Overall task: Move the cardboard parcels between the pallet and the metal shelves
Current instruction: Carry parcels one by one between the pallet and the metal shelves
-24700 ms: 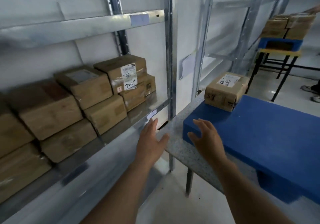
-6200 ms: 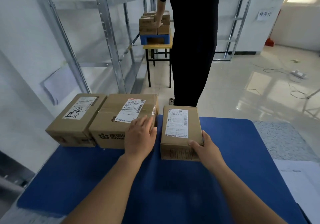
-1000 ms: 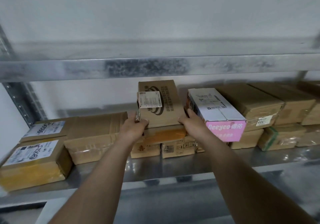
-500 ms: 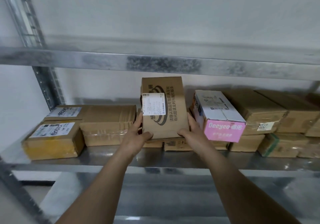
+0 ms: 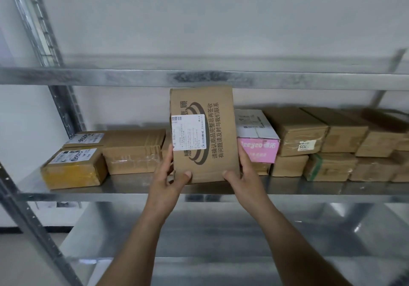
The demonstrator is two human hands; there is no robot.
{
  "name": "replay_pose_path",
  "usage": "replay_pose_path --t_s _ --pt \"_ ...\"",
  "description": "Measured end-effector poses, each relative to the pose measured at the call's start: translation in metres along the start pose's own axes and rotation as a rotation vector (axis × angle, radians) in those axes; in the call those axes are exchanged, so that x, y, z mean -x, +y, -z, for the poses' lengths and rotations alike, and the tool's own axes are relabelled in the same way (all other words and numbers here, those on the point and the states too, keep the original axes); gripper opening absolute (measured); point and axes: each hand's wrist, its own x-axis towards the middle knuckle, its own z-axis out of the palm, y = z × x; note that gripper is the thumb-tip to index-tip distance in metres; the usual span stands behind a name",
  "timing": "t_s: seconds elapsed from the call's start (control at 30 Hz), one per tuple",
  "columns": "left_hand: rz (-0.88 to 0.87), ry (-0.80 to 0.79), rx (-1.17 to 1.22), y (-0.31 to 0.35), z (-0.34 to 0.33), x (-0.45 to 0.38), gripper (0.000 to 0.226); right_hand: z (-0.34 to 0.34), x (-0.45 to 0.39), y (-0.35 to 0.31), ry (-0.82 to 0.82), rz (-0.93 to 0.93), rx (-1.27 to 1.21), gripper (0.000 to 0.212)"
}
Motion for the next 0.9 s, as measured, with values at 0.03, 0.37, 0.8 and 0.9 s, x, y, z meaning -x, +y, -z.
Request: replay_pose_path --t_s 0.03,0.37,0.8,0.9 --pt "-0.014 0.001 0.011 0.003 -0.006 0.006 0.072 0.007 0.007 -0.001 0.013 0.012 0.001 0.075" --pt "-0.069 -0.129 0.035 0.024 -0.097 0.060 0.075 0.102 0.084 0.012 0.197 0.029 0.046 0.080" --pt "-0.126 -0.434 0.180 0.058 -0.280 0.103 0.079 0.263 0.182 0.034 0.553 -0.051 0.119 0.076" --pt "-0.122 -0.521 0.204 0.066 -0.329 0.113 0.079 0.301 0.207 0.042 0.643 -0.064 0.106 0.072"
